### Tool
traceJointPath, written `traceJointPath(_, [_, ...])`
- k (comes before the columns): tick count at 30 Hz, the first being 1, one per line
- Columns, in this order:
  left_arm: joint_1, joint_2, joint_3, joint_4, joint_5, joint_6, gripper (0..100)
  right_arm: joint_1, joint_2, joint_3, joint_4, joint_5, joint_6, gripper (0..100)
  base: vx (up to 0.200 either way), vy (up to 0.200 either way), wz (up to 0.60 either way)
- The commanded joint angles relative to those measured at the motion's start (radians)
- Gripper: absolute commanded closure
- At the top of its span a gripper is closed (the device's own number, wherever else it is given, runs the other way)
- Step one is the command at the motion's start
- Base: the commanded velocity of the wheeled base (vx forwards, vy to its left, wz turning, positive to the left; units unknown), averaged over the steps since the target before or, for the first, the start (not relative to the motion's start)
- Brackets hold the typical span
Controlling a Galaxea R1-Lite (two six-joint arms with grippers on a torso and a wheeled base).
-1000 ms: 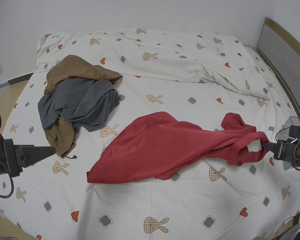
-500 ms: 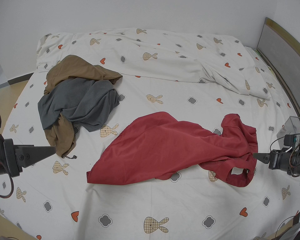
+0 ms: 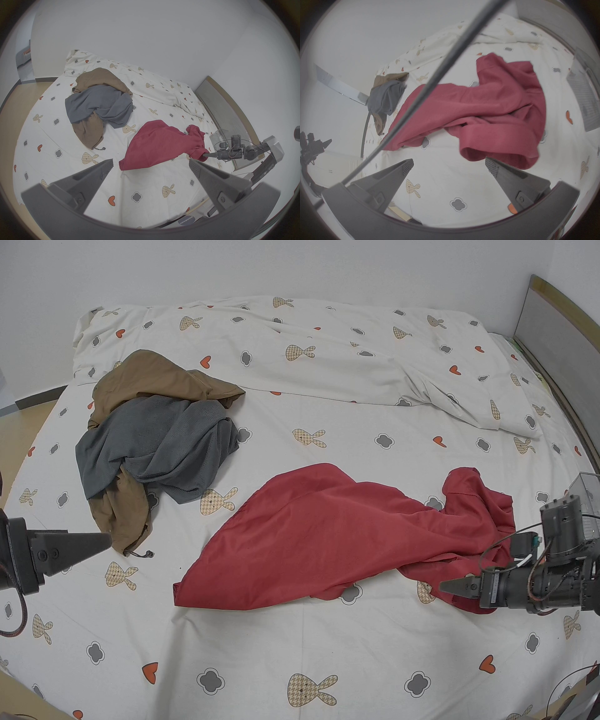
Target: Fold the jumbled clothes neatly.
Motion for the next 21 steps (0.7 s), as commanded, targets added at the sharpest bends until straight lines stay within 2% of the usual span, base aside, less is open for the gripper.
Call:
traceJointPath(1, [0.000, -0.002, 0.000, 0.000, -0.001, 0.000, 0, 0.060, 0.165, -0.069, -0.003, -0.001, 0.022, 0, 0.000, 0.000, 0.00])
traceJointPath(15, [0.000, -0.007, 0.000, 0.000, 0.001, 0.000, 0, 0.048, 0.349, -0.224, -0.032, -0.012, 0.028, 0, 0.000, 0.000, 0.00])
traceJointPath(16, [0.000, -0.005, 0.000, 0.000, 0.001, 0.000, 0, 0.046, 0.349, -0.226, -0.052, -0.012, 0.035, 100, 0.000, 0.000, 0.00])
traceJointPath(21, [0.000, -0.005, 0.000, 0.000, 0.001, 0.000, 0, 0.048, 0.336, -0.217, -0.127, -0.012, 0.057, 100, 0.000, 0.000, 0.00])
